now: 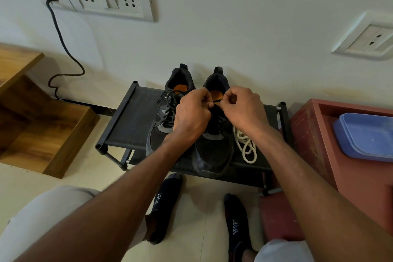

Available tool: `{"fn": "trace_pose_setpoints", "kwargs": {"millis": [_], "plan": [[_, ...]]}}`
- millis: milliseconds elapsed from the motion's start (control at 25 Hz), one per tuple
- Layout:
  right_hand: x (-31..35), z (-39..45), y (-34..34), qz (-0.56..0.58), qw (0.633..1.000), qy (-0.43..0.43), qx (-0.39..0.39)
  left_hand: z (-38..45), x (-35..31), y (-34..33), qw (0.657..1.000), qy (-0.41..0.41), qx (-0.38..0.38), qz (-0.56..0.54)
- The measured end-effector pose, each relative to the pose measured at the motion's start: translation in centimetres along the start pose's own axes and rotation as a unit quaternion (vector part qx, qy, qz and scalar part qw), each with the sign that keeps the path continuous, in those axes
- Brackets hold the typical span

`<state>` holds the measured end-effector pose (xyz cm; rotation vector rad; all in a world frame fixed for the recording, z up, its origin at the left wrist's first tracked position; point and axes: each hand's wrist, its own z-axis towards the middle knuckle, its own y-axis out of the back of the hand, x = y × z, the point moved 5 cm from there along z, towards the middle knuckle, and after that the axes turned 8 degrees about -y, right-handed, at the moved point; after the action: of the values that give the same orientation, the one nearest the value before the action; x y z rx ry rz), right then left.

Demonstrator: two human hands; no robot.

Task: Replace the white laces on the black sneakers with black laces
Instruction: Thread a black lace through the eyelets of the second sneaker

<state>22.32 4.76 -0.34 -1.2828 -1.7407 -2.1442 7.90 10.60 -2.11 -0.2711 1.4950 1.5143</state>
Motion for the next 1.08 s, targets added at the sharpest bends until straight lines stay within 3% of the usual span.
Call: {"fn": "trace_pose_setpoints", "kwargs": {"millis": [320,640,880,960,1080], "plan": [[-1.2,0.7,0.1,0.013,0.998,-0.028,0.048,0.0,1.0,-0.3,1.000,0.020,0.004,-0.020],[-0.9,0.5,-0.2,-0.059,0.998,-0.021,0.028,-0.2,0.0,0.0,0.999,0.035,-0.010,-0.030],[-0.9,0.6,-0.4,-0.025,0.998,-0.029,0.044,0.0,0.4,0.4,0.995,0.062,-0.003,-0.080],[-1.5,1.0,0.2,0.012,0.998,-0.050,0.047,0.3,0.2,0.7,0.998,0.037,-0.003,-0.043],[-1.9,1.2,0.9,-0.058,0.997,-0.039,0.022,0.7,-0.5,1.4,0.998,0.005,-0.004,0.066]]}}
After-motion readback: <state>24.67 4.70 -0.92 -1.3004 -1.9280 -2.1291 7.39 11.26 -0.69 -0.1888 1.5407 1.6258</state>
